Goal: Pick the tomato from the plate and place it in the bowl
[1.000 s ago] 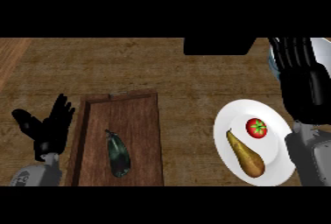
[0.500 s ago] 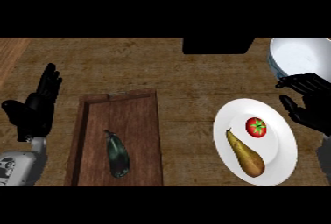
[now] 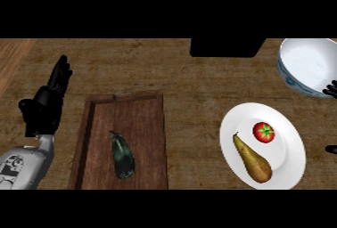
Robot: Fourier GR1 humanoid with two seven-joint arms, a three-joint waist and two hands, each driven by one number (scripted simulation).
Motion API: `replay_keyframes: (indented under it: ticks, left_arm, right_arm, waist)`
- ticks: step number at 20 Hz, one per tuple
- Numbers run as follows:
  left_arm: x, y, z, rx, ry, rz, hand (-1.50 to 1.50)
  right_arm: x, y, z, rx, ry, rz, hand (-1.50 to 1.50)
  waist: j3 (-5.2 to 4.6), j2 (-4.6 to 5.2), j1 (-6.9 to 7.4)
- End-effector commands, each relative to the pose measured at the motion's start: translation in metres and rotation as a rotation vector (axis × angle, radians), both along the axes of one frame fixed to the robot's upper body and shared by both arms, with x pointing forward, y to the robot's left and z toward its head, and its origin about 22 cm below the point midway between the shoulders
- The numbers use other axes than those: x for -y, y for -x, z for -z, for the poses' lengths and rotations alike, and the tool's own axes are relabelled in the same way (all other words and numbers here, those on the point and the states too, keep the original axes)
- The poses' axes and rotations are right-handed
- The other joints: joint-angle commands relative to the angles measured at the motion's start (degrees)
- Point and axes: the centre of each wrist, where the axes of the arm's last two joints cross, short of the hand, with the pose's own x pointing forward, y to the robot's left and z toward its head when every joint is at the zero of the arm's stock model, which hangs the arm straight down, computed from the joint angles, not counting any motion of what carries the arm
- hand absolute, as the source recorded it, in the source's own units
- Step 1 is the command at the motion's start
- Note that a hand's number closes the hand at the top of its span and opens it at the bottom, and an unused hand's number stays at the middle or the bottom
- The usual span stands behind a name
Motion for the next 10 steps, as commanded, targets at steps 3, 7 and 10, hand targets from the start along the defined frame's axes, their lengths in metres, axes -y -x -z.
replay_keyframes:
  ticks: [3, 7, 10]
  left_arm:
    - [0.006, -0.001, 0.000, -0.014, -0.013, 0.034, 0.00]
    - [-0.010, -0.001, -0.009, -0.007, -0.034, 0.016, 0.00]
    - [-0.005, 0.000, -0.002, -0.020, -0.033, 0.006, 0.00]
  right_arm:
    - [0.022, -0.013, -0.031, -0.006, 0.296, -0.151, -1.50]
    - [0.003, -0.028, -0.042, -0.014, 0.536, -0.200, -1.50]
    - [-0.005, -0.043, -0.049, -0.050, 0.624, -0.263, -1.50]
  waist:
    - [-0.29, -0.08, 1.22]
    - [-0.44, -0.50, 0.99]
    - [-0.48, -0.48, 0.75]
